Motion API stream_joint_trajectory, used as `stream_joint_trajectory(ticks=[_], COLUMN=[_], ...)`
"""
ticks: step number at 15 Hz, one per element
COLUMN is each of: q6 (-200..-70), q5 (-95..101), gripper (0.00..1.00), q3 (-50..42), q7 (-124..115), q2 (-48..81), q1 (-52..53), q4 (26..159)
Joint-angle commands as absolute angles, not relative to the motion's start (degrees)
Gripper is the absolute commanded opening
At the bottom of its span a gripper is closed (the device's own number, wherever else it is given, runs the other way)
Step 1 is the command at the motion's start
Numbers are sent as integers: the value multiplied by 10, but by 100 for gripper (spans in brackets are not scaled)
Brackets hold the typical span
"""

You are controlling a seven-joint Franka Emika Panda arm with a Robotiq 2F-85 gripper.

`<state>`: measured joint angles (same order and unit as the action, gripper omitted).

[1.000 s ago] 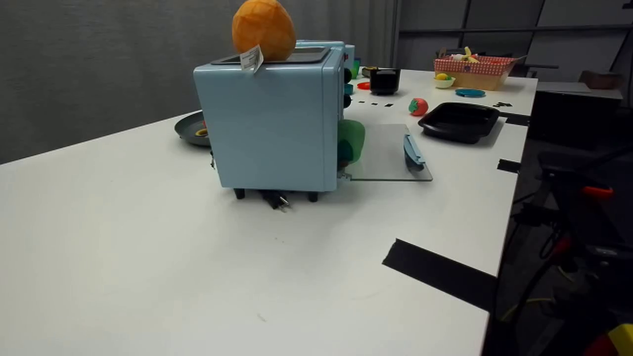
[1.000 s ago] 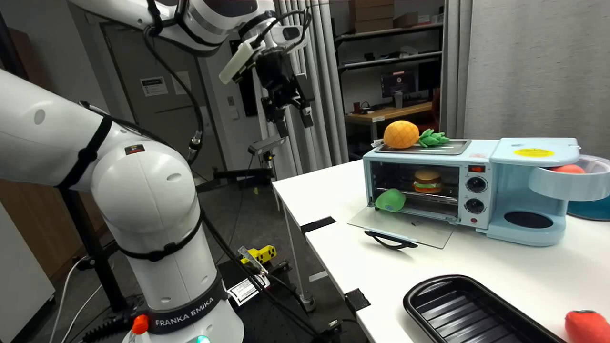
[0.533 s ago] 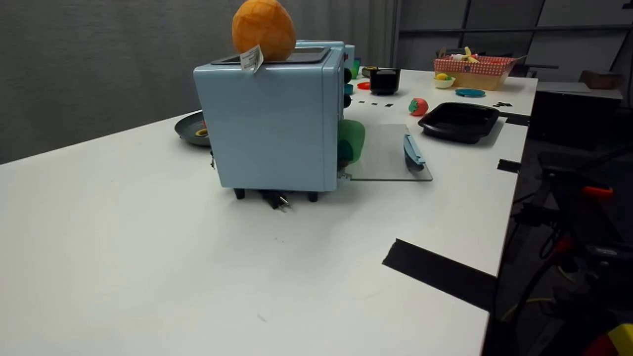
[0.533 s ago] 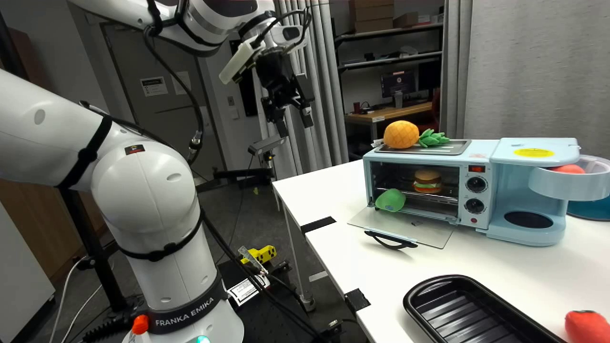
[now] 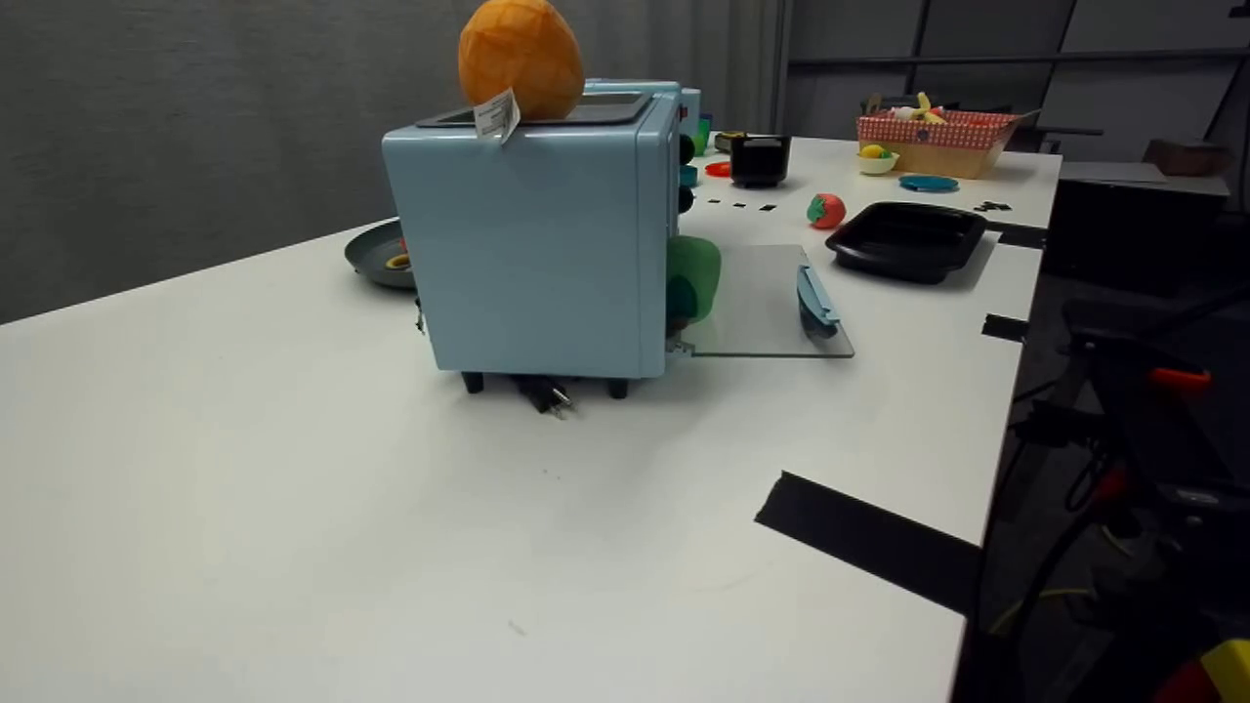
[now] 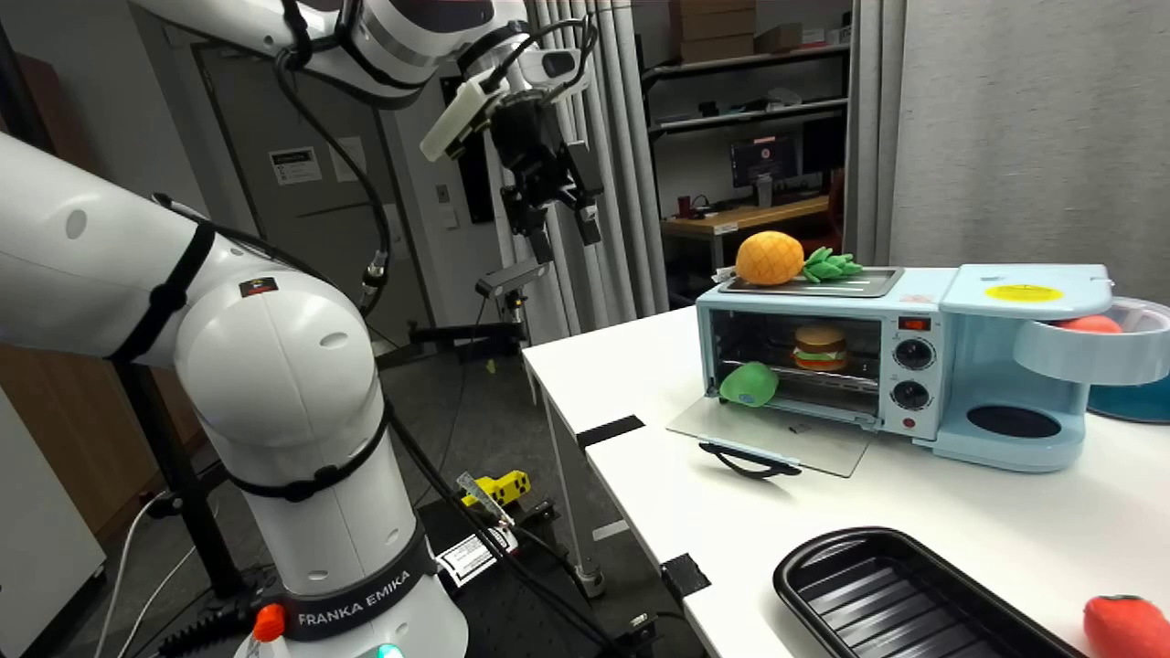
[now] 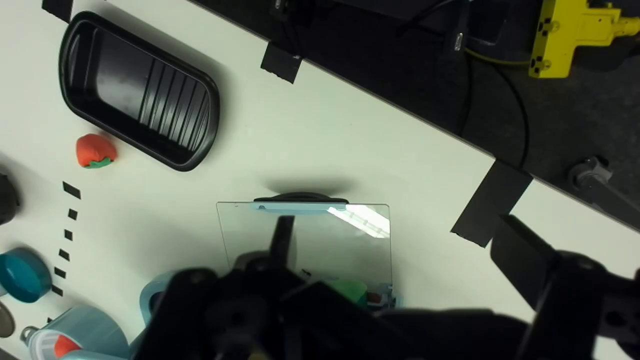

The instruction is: Remove the pear plushie from the oven door then close the oven door

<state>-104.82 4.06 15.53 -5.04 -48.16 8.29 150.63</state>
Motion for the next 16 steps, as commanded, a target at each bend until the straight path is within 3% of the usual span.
stream_joint_trajectory(ticks=[1,16], q6=[-1047,-1085], q5=[47,48], gripper=[100,100], q3=[148,136], q7=[-57,-46], q2=[-479,-442], q1=[92,88], q4=[1505,1491])
